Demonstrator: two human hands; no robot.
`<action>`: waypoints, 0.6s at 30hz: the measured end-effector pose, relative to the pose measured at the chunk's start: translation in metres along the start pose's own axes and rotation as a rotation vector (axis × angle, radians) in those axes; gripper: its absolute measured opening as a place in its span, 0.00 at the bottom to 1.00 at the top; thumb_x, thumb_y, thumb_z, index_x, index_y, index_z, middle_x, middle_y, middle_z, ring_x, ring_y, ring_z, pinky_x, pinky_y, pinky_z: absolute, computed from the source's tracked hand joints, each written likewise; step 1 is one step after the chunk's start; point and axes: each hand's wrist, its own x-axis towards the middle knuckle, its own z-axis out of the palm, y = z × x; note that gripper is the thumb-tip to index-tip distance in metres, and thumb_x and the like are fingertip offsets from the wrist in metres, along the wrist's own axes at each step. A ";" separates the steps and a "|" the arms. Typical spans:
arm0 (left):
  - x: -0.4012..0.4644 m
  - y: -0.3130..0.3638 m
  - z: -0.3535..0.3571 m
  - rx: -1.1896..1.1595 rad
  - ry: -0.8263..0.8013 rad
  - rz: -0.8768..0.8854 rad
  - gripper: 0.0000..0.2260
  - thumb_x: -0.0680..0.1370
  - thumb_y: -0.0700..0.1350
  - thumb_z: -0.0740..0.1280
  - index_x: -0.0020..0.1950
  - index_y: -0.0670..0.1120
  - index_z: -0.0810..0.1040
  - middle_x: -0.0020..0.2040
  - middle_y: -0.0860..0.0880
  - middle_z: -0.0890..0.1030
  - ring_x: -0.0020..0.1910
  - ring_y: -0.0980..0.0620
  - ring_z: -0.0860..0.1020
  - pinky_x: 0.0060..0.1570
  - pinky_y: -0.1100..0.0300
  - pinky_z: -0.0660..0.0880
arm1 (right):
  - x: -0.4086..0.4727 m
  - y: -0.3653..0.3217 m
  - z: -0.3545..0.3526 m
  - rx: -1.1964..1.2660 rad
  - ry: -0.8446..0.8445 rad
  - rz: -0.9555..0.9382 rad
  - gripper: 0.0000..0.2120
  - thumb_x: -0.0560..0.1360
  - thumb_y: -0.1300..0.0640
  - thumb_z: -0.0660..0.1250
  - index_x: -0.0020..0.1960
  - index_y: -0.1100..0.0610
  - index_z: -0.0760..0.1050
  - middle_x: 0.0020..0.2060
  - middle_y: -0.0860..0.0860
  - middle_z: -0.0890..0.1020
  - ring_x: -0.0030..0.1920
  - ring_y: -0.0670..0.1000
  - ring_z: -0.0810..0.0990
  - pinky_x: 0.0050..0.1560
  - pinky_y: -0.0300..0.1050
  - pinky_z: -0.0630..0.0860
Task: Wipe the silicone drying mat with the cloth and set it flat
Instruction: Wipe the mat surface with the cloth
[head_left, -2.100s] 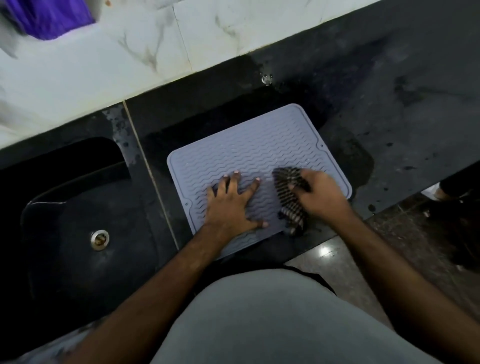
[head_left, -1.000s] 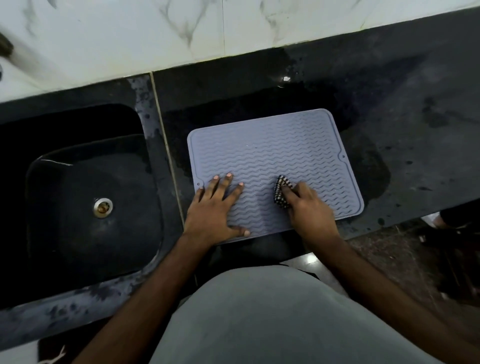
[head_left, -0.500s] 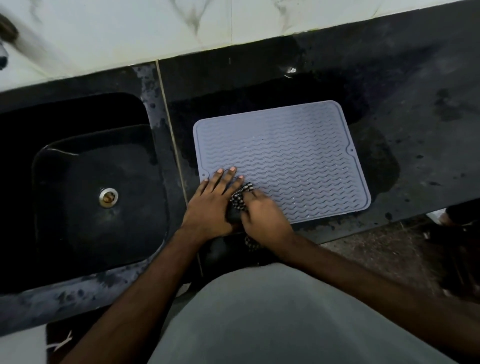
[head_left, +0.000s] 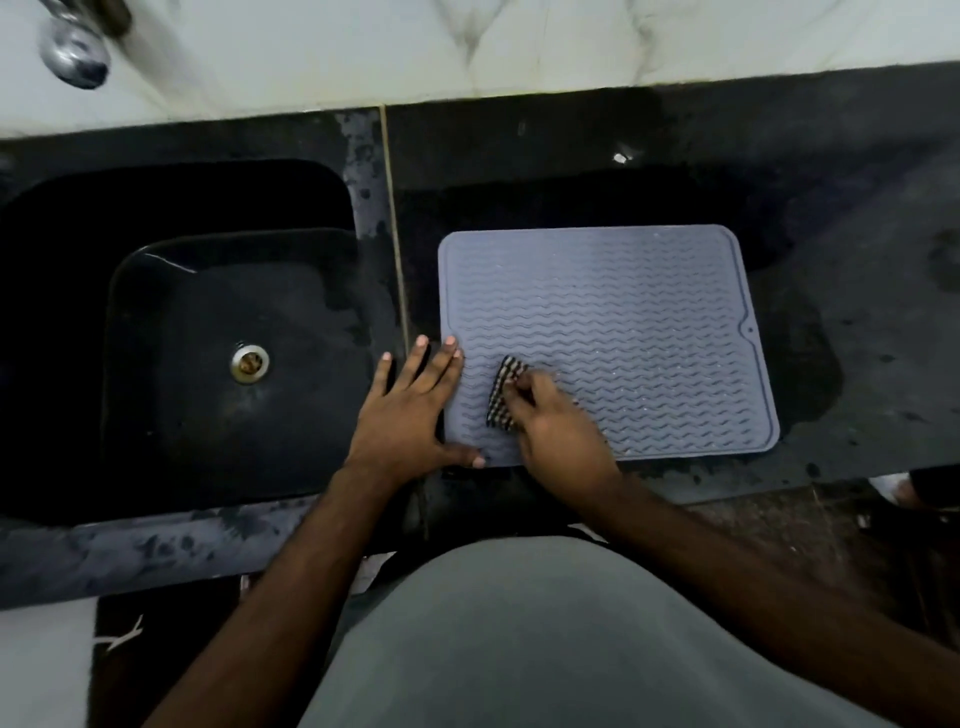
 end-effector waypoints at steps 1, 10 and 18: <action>0.000 -0.001 -0.001 0.008 0.001 0.001 0.59 0.60 0.83 0.57 0.83 0.53 0.45 0.83 0.56 0.43 0.81 0.51 0.38 0.77 0.36 0.43 | -0.005 -0.006 0.003 -0.001 0.008 -0.068 0.23 0.71 0.62 0.68 0.66 0.60 0.74 0.62 0.60 0.72 0.51 0.61 0.79 0.50 0.51 0.79; 0.002 -0.007 -0.010 0.095 -0.055 0.051 0.63 0.58 0.82 0.60 0.83 0.51 0.43 0.83 0.54 0.40 0.80 0.50 0.36 0.76 0.36 0.38 | 0.039 0.013 -0.058 -0.137 -0.236 -0.537 0.17 0.79 0.55 0.59 0.65 0.43 0.76 0.59 0.43 0.77 0.56 0.51 0.70 0.54 0.49 0.71; 0.000 -0.011 -0.011 0.049 -0.046 0.050 0.63 0.56 0.82 0.63 0.83 0.53 0.44 0.83 0.57 0.41 0.78 0.50 0.30 0.77 0.37 0.38 | 0.054 0.014 -0.020 -0.117 -0.351 -0.754 0.17 0.75 0.54 0.67 0.64 0.46 0.77 0.65 0.44 0.78 0.70 0.53 0.71 0.71 0.54 0.60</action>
